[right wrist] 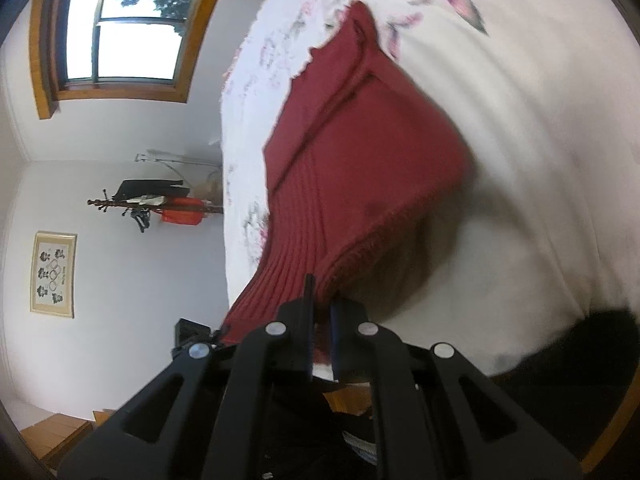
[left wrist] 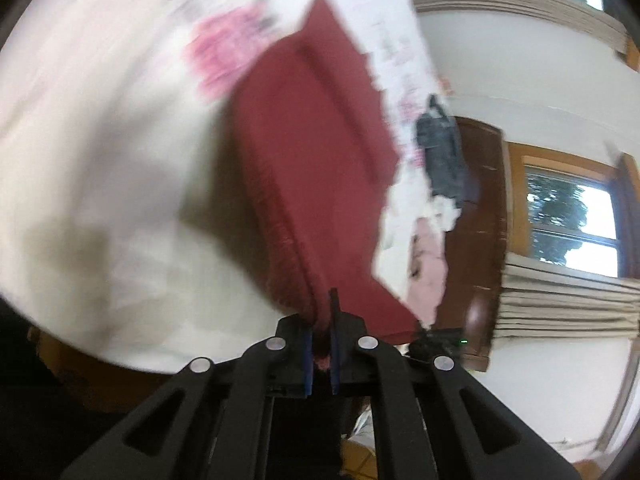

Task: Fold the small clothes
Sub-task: 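Lift the hem with both tools and fold it up toward the collar, then open both tools to release the folded hem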

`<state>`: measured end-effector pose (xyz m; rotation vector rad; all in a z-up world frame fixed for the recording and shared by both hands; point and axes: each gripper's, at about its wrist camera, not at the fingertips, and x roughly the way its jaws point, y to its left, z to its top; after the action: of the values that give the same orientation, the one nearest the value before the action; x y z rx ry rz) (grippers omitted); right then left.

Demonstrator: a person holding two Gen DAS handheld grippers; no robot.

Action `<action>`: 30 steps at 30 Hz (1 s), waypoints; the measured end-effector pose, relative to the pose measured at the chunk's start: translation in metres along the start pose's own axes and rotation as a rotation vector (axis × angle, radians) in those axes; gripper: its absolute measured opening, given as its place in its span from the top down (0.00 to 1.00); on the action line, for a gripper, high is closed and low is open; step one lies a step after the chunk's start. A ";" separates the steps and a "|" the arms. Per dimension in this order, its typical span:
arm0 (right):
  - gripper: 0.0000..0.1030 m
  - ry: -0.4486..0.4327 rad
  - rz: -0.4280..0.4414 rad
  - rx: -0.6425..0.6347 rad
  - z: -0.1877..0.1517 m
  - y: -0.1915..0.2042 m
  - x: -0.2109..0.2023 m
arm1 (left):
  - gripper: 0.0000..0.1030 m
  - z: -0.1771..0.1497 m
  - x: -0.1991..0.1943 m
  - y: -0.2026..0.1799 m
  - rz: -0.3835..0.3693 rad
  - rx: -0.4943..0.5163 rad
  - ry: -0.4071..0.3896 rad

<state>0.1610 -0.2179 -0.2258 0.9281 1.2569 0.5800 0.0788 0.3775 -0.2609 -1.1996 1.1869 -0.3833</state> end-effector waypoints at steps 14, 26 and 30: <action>0.96 -0.025 -0.071 -0.065 0.131 0.044 0.032 | 0.95 0.139 0.024 -0.072 -0.004 -0.013 -0.015; 0.96 0.026 -0.193 0.024 0.230 -0.005 0.111 | 0.95 0.262 0.111 -0.024 0.139 -0.175 -0.005; 0.87 0.035 -0.222 0.056 0.251 -0.023 0.134 | 0.91 0.283 0.130 -0.009 0.179 -0.195 -0.007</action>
<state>0.4328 -0.1891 -0.3080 0.8143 1.3925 0.3895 0.3756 0.4176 -0.3470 -1.2483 1.3370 -0.1307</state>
